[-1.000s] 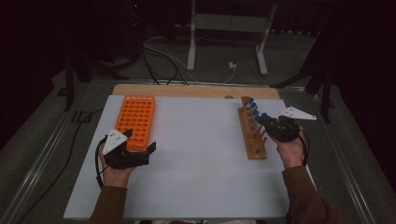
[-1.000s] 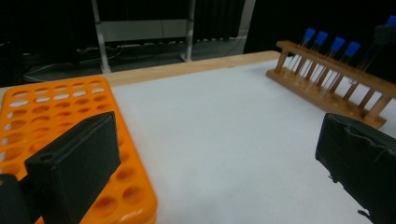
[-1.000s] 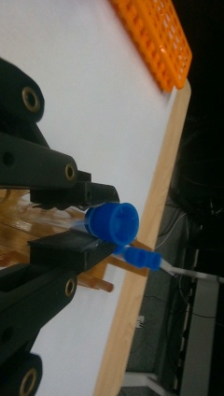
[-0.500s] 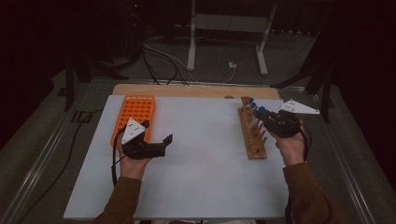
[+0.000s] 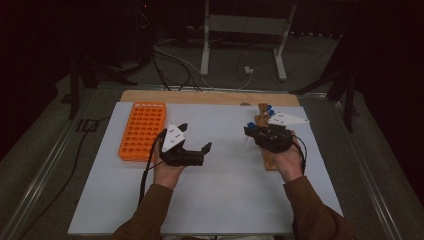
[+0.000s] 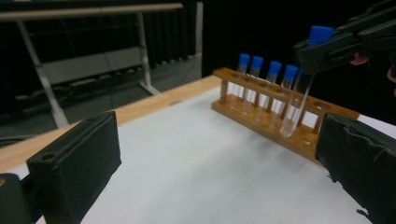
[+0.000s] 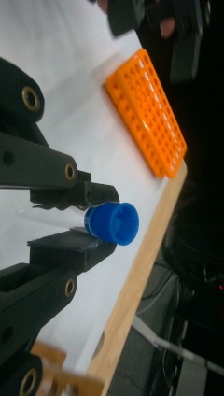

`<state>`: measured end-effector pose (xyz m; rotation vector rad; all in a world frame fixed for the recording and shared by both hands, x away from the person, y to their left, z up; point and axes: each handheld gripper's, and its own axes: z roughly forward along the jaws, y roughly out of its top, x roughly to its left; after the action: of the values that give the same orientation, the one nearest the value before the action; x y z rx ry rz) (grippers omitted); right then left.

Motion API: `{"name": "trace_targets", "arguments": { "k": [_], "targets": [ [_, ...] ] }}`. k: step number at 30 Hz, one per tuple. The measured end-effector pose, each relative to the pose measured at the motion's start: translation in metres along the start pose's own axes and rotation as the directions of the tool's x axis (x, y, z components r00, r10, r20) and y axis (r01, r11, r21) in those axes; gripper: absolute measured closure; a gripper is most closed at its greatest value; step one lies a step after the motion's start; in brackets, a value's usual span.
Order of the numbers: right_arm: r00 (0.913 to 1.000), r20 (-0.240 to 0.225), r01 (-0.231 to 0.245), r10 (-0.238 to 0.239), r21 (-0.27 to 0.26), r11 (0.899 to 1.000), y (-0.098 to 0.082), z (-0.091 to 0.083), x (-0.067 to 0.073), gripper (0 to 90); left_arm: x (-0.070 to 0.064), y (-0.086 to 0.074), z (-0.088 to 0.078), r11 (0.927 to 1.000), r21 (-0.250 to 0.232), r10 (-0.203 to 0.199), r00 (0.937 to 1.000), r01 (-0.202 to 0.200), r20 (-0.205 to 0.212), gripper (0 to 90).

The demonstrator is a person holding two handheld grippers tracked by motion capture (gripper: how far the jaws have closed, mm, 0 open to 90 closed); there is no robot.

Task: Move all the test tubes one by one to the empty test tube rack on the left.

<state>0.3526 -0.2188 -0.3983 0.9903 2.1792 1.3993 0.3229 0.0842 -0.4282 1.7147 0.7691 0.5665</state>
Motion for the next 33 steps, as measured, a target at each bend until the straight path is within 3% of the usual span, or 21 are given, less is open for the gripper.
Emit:
{"name": "trace_targets", "arguments": {
  "k": [8,11,15,18,24,30,33],
  "targets": [
    [0.9989,-0.046,0.005,-0.004,0.012,1.0,0.002,0.017,0.018,76.4,-0.017,-0.004,0.03,0.998,0.062,-0.017,0.9982,0.014,0.057,3.7],
    [0.9975,-0.07,0.009,-0.008,0.007,1.0,0.006,0.022,0.026,76.4,-0.024,-0.004,0.039,0.9963,0.078,-0.042,0.996,0.036,0.078,7.7],
    [0.9957,-0.093,0.005,-0.004,0.008,1.0,0.008,0.025,0.031,76.4,-0.029,-0.003,0.043,0.9957,0.077,-0.057,0.9941,0.05,0.092,18.9],
    [0.9943,-0.106,0.005,-0.004,0.008,1.0,0.008,0.027,0.035,76.4,-0.033,-0.003,0.045,0.9968,0.074,-0.04,0.9936,0.032,0.106,35.7],
    [0.9913,-0.132,0.0,0.001,0.004,1.0,0.009,0.029,0.039,76.4,-0.035,-0.005,0.048,0.9972,0.075,-0.017,0.9923,0.007,0.123,60.4],
    [0.9897,-0.143,-0.004,0.006,0.011,1.0,0.007,0.031,0.04,76.4,-0.034,-0.005,0.048,0.9969,0.078,0.001,0.9898,-0.012,0.143,76.2],
    [0.9895,-0.145,-0.003,0.006,0.021,1.0,0.007,0.032,0.039,76.1,-0.035,-0.006,0.048,0.9959,0.087,0.013,0.9891,-0.026,0.146,77.7]
  ]
}}
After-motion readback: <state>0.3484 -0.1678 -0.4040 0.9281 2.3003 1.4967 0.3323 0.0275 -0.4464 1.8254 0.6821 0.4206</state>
